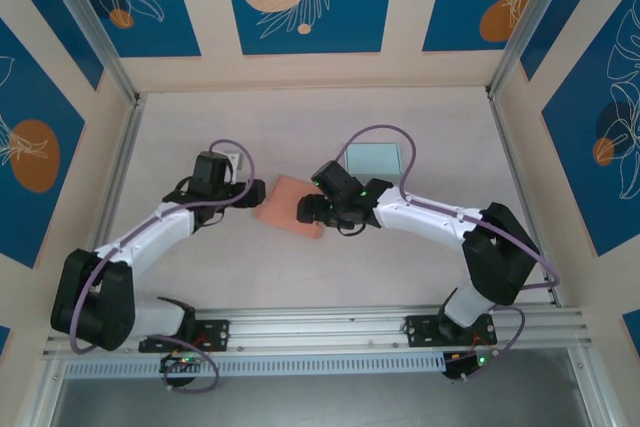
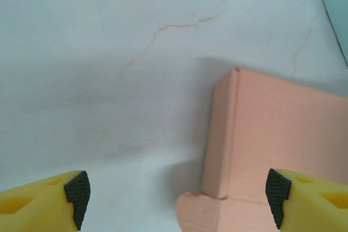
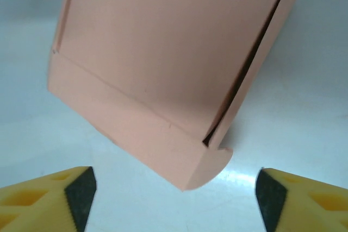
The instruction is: Fold the paper box
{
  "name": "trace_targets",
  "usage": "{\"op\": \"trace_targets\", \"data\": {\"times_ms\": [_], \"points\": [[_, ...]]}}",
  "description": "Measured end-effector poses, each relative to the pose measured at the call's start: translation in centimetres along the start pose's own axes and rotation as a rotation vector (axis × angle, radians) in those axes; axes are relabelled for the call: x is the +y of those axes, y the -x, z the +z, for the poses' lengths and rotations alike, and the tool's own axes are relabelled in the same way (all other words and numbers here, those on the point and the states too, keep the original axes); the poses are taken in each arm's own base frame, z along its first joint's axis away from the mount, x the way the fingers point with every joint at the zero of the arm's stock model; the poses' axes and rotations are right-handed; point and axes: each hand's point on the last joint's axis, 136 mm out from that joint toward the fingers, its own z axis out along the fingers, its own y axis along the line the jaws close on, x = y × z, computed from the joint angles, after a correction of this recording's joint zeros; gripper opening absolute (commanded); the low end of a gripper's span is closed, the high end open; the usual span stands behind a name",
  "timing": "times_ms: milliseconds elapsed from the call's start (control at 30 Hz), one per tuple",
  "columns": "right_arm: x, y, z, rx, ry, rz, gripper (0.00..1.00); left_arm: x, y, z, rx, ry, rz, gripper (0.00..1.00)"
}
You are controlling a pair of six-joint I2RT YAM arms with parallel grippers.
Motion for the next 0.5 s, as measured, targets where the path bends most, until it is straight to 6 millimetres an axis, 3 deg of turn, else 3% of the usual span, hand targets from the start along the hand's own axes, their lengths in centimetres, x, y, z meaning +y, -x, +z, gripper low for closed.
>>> {"op": "trace_targets", "data": {"times_ms": [267, 500], "points": [[-3.7, 0.4, 3.0, -0.002, 0.021, 0.151, 0.88, -1.7, -1.0, 4.7, 0.116, -0.142, -0.053, 0.7], [-4.0, 0.6, 5.1, 0.007, 0.117, 0.258, 0.88, -2.6, -1.0, 6.4, 0.155, -0.197, -0.067, 0.58]]}}
